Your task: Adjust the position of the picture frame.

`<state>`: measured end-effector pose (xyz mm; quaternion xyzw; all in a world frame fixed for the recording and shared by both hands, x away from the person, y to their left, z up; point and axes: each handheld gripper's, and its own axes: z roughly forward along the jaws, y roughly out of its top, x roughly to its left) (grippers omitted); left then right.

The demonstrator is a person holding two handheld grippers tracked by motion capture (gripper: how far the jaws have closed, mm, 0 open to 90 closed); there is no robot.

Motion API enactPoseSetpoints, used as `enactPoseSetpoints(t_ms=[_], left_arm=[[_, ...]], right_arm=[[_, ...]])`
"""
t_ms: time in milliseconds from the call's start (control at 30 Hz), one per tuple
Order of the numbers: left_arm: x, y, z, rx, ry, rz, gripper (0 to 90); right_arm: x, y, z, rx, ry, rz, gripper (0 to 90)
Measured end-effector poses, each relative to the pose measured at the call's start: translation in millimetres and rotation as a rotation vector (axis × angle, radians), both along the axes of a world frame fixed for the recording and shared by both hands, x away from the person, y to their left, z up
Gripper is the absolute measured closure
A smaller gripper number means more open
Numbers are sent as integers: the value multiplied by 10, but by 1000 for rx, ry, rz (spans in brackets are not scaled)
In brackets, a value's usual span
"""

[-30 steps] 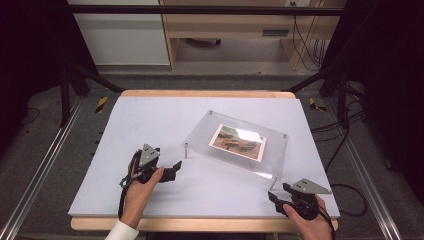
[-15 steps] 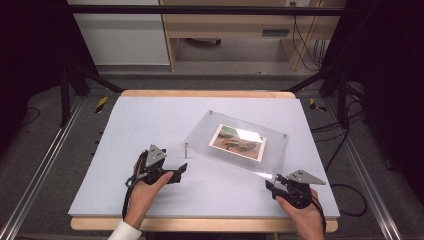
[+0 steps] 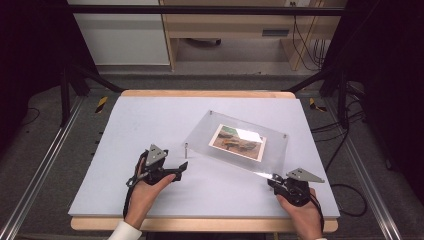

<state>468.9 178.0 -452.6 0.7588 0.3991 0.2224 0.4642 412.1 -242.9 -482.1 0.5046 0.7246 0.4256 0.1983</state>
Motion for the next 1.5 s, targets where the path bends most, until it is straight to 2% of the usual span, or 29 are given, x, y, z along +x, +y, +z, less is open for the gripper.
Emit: enactPoseSetpoints(t_ms=[100,133,200,333,533,633,767,800,967,1000,1200,1233,1267,1367,1500], left_arm=[[4,-10,-8,-7,8,-2,188],[10,-11,-11,-28,17,-2,210],[15,-10,-12,-36,19,-1,228],[34,-14,-22,-53,22,5,272],[99,-50,-34,-15,36,0,426],[195,-71,-53,-44,69,-15,484],[296,-79,-103,-20,76,7,521],[350,-61,-149,-2,82,37,530],[449,-60,-211,-4,96,27,580],[487,-97,-207,16,80,13,594],[576,-221,-207,56,53,-10,655],[576,-221,-207,56,53,-10,666],[594,-236,-202,38,43,-13,680],[613,-247,-198,40,31,-9,708],[641,-246,-205,9,17,-13,768]], right_arm=[[13,14,-12,-16,5,12,766],[13,20,-10,-6,6,13,799],[16,21,-11,12,11,16,829],[23,17,-11,32,12,20,845],[18,12,-7,55,27,15,848],[18,3,-3,67,30,14,849],[17,4,3,71,35,10,849],[17,0,5,75,35,11,849],[23,-9,10,88,38,15,849],[24,-10,13,92,38,14,849],[23,-17,21,105,39,17,849],[23,-17,21,105,39,17,849],[18,-12,22,112,42,20,849],[15,-3,25,115,41,26,849],[12,-7,35,125,39,26,849]])
